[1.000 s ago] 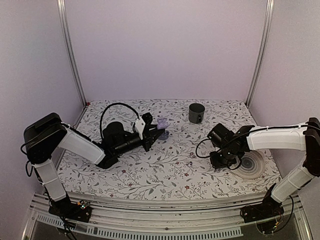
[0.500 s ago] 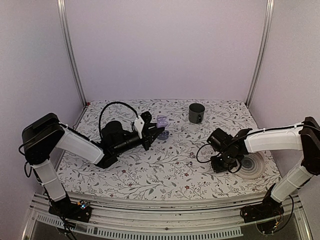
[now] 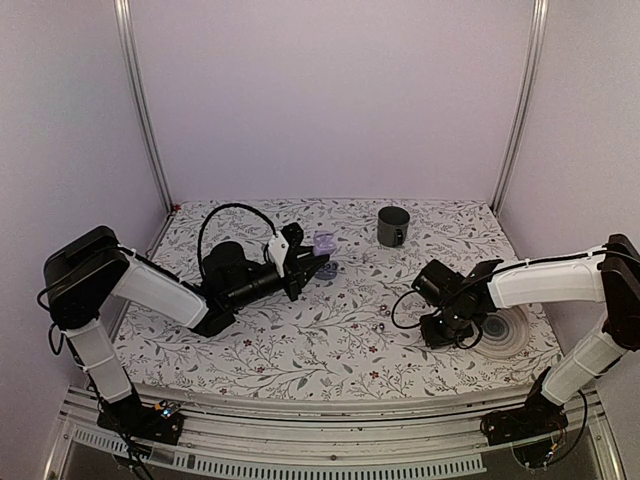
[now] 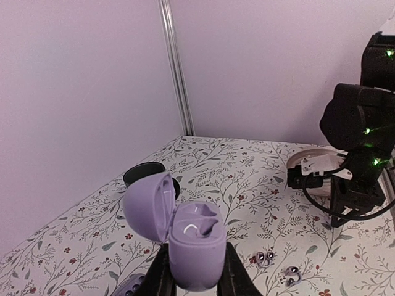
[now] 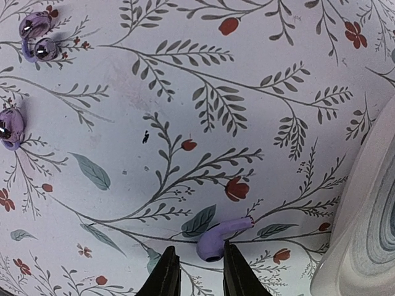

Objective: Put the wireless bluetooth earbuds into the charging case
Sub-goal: Pick up the left earbud from the center of the board.

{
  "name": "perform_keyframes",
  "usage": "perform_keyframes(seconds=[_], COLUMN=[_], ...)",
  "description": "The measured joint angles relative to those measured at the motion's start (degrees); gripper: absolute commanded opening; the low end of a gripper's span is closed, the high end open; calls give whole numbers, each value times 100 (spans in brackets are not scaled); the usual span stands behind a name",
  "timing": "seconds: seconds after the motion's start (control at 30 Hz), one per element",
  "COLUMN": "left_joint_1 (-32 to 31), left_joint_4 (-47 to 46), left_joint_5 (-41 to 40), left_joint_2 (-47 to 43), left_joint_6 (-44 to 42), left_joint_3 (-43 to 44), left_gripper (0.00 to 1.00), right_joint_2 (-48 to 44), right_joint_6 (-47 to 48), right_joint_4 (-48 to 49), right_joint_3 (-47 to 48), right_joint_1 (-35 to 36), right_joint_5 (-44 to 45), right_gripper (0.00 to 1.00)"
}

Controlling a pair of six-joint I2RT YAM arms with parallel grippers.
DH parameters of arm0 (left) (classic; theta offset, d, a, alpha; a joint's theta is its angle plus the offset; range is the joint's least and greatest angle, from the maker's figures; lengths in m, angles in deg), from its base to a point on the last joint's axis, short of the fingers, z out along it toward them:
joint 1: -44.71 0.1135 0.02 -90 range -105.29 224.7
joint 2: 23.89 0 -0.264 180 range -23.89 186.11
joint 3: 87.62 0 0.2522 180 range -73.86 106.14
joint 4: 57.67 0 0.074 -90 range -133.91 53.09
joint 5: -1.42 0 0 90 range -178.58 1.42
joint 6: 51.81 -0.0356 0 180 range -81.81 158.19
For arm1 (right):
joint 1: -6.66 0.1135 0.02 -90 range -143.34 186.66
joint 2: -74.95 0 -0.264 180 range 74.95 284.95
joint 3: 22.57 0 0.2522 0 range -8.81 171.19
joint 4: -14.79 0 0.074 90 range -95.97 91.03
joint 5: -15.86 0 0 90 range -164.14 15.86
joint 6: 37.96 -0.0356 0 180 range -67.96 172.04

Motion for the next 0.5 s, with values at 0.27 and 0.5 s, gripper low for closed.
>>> perform_keyframes(seconds=[0.27,0.5], left_joint_1=[0,0], left_joint_4=[-2,0], left_joint_5=[0,0], left_joint_2=[0,0], left_joint_6=[0,0], left_joint_3=[0,0], left_gripper=[0,0], right_joint_2=[4,203], right_joint_6=[-216,-481], right_joint_4=[-52,-140], right_joint_3=[-20,-20], right_joint_1=[101,105], right_joint_5=[-2,7], right_gripper=[24,22])
